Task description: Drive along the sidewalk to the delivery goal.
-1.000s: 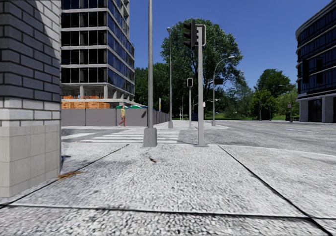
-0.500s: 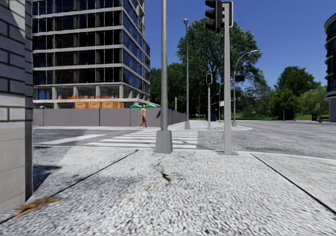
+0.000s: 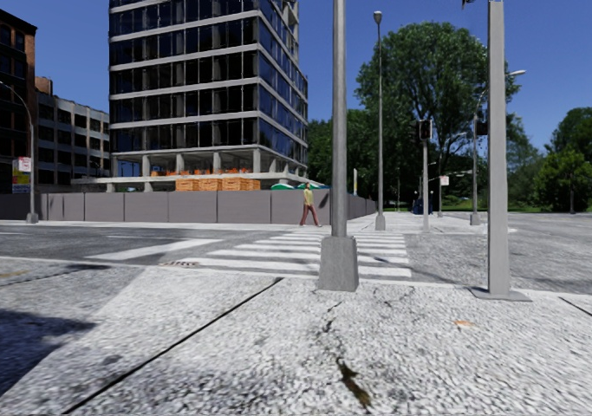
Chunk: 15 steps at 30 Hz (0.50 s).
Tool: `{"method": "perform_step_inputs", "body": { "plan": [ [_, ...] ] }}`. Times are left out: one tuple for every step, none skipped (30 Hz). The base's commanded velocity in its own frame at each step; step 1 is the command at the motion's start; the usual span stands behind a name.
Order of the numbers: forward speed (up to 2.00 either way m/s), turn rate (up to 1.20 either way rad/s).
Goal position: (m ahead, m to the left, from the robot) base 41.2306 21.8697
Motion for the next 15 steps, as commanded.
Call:
{"method": "perform_step_inputs", "body": {
  "plan": [
    [2.00, 0.39],
    [2.00, 0.39],
    [2.00, 0.39],
    [2.00, 0.39],
    [2.00, 0.39],
    [2.00, 0.39],
    [2.00, 0.39],
    [2.00, 0.39],
    [2.00, 0.39],
    [2.00, 0.39],
    [2.00, 0.39],
    [2.00, 0.39],
    [2.00, 0.39],
    [2.00, 0.39],
    [2.00, 0.39]
  ]
}}
